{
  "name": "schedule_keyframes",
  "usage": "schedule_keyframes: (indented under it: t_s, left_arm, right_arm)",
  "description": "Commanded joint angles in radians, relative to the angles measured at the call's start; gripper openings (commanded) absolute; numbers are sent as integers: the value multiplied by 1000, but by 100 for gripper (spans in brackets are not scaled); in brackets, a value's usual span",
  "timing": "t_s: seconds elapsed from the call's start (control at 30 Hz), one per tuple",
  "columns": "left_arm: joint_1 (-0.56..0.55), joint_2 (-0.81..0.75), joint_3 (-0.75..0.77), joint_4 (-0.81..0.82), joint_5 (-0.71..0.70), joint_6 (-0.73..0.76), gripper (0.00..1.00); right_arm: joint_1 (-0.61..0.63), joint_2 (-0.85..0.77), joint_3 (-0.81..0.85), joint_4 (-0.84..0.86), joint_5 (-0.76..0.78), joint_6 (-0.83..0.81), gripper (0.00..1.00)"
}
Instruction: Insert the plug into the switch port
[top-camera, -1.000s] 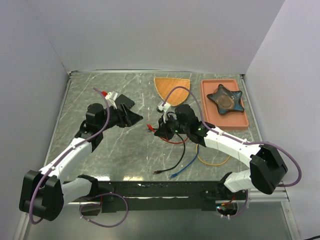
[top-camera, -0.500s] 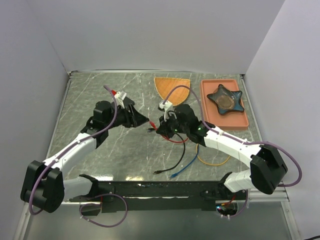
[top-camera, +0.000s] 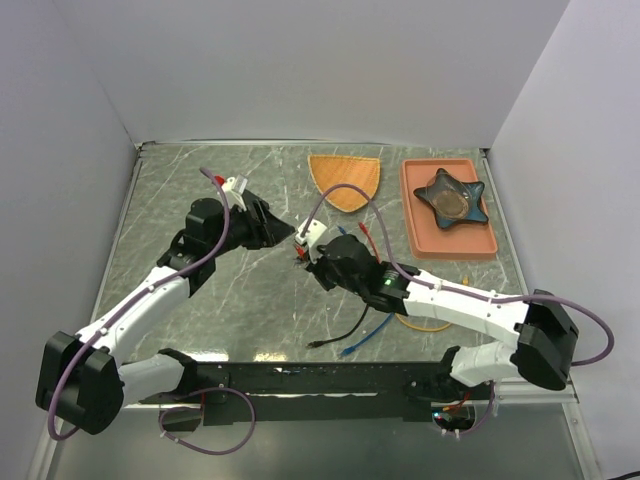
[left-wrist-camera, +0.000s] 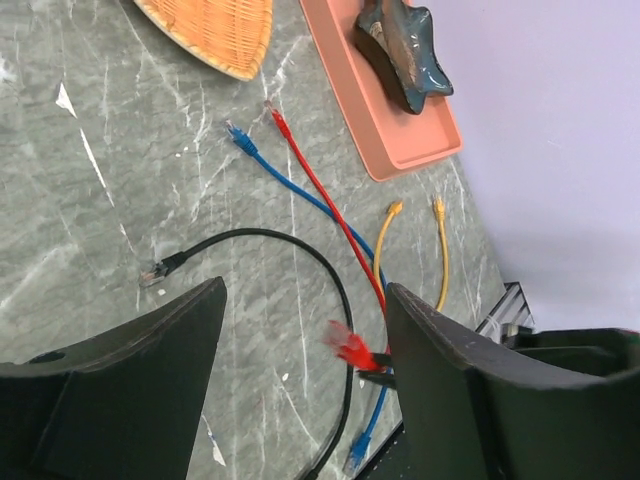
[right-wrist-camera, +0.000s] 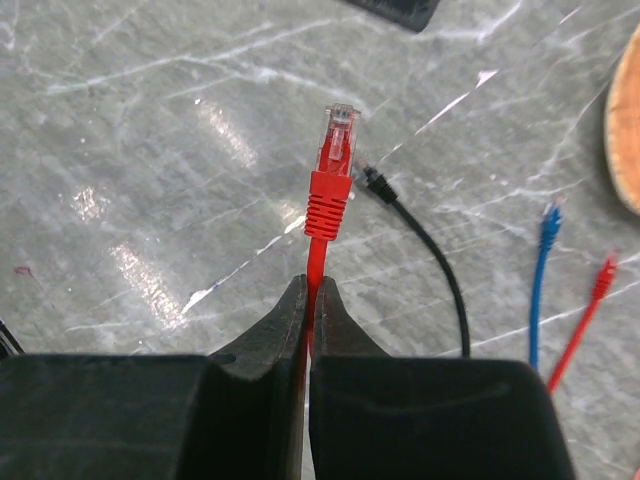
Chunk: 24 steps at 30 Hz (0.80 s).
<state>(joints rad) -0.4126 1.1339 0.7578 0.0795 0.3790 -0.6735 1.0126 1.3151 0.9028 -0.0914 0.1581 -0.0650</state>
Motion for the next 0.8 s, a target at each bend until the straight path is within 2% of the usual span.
schedule_keyframes:
  t_s: [0.0, 0.17, 0.33, 0.47, 0.77]
  left_arm:
    - [-3, -52, 14, 31, 47, 35, 71]
    - [-3, -98, -28, 145, 171, 37, 70]
    - [-23, -94, -37, 224, 294, 28, 63]
    - [-60, -74, -5, 177, 296, 86, 62]
    - [-91, -69, -2, 209, 275, 66, 57]
  right_arm:
    - [-2, -105, -19, 74, -6, -52, 0]
    - [-11, -198, -90, 121, -152, -52, 0]
    - [-32, -264, -104, 124, -255, -38, 0]
    - [-74, -298, -102, 127, -311, -12, 0]
    - [-103, -292, -88, 116, -344, -1, 0]
